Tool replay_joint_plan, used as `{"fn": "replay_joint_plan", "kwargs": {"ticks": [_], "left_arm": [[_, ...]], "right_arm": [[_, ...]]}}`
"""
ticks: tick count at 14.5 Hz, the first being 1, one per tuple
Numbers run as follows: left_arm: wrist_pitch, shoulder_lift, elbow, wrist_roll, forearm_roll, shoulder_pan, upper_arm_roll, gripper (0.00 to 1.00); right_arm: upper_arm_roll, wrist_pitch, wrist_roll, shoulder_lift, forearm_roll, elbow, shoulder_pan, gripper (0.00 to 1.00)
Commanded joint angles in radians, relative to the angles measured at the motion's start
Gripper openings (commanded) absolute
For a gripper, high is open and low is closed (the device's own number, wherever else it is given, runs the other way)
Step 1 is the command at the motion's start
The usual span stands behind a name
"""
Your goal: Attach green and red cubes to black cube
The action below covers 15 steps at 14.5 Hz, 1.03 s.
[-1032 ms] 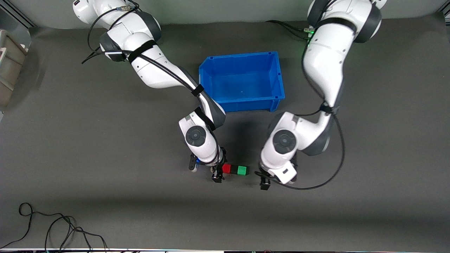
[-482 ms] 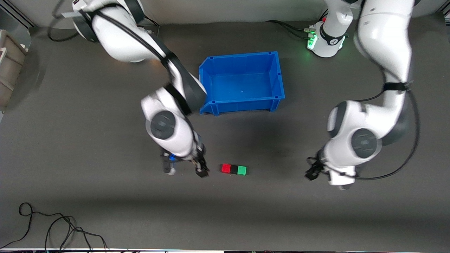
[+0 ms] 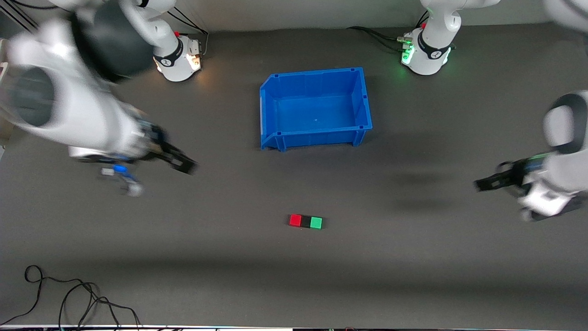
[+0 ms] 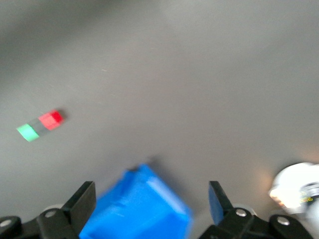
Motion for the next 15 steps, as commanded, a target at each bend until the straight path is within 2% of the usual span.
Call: {"fn": "replay_joint_plan", "kwargs": {"ticks": [1,4,6,8,12,15], "left_arm": [[-0.017,-0.104,-0.063,0.069,0.012,0.014,-0.008,1.00],[-0.006,-0.254,-0.161,0.078,0.058,0.017,-0.010,1.00],[-0.011,-0.339,-0.190,0.081,0.061,0.018,-0.010,1.00],[-0.018,-0.380,-0.197,0.081,0.061,0.009,-0.013,1.00],[-0.083,-0.350,-0.111,0.086,0.058,-0.008,-0.022,1.00],[-0.081,-0.295,-0.028,0.098,0.041,-0.037,-0.031,1.00]], "right_arm": [[0.003,-0.069,-0.373,-0.072,-0.014,-0.051,-0.114,1.00],[-0.021,-0.047,-0.607,-0.115,-0.091,-0.123,-0.134,1.00],[-0.023,0.021,-0.617,-0.138,-0.099,-0.184,-0.134,1.00],[-0.023,0.110,-0.618,-0.181,-0.099,-0.274,-0.134,1.00],[-0.023,0.293,-0.664,-0.285,-0.099,-0.456,-0.132,1.00],[-0.023,0.347,-0.666,-0.310,-0.109,-0.503,-0.128,1.00]]}}
